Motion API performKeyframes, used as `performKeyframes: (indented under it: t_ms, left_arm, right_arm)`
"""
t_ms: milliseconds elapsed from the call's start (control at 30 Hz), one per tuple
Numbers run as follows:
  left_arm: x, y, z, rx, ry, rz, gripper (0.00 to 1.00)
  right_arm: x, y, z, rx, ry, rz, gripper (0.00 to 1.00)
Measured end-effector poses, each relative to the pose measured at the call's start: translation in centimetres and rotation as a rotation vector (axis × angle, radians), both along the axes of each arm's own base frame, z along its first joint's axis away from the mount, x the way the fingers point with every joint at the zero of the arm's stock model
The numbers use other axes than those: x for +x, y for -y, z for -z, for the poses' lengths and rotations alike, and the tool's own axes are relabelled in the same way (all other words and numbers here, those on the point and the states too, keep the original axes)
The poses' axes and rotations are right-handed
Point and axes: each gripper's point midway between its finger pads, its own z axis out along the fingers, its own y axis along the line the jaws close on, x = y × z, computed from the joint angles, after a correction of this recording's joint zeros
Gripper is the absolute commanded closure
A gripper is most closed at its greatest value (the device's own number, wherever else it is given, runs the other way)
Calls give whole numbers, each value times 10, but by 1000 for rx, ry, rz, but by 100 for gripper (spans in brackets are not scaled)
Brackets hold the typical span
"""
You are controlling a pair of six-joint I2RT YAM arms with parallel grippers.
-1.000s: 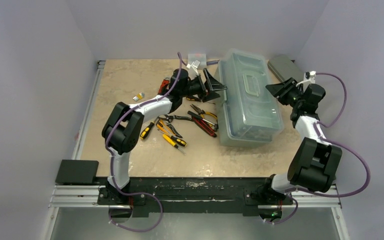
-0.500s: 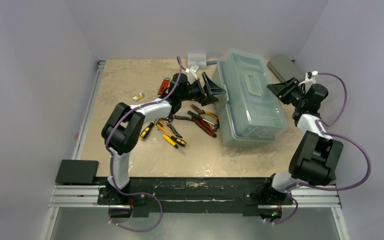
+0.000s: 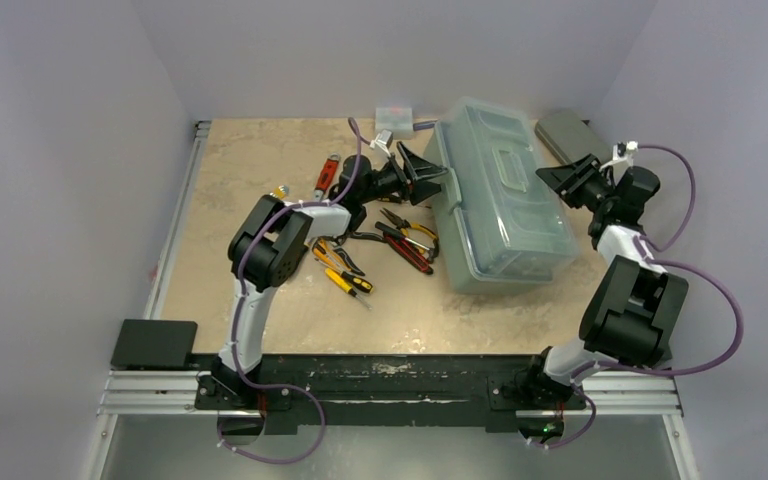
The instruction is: Pack the tool kit
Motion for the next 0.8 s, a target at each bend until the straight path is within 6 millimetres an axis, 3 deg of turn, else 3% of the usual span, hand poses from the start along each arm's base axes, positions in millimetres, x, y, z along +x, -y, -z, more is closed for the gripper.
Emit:
performKeyframes:
  t_ms: [300, 800]
  left_arm:
    - [14, 7, -13, -145, 1, -7, 28]
    - [7, 18, -22, -99, 26, -25, 26]
  right_arm:
    - [1, 9, 4, 29, -20, 28, 94]
    - [5, 21, 4, 6, -85, 79, 88]
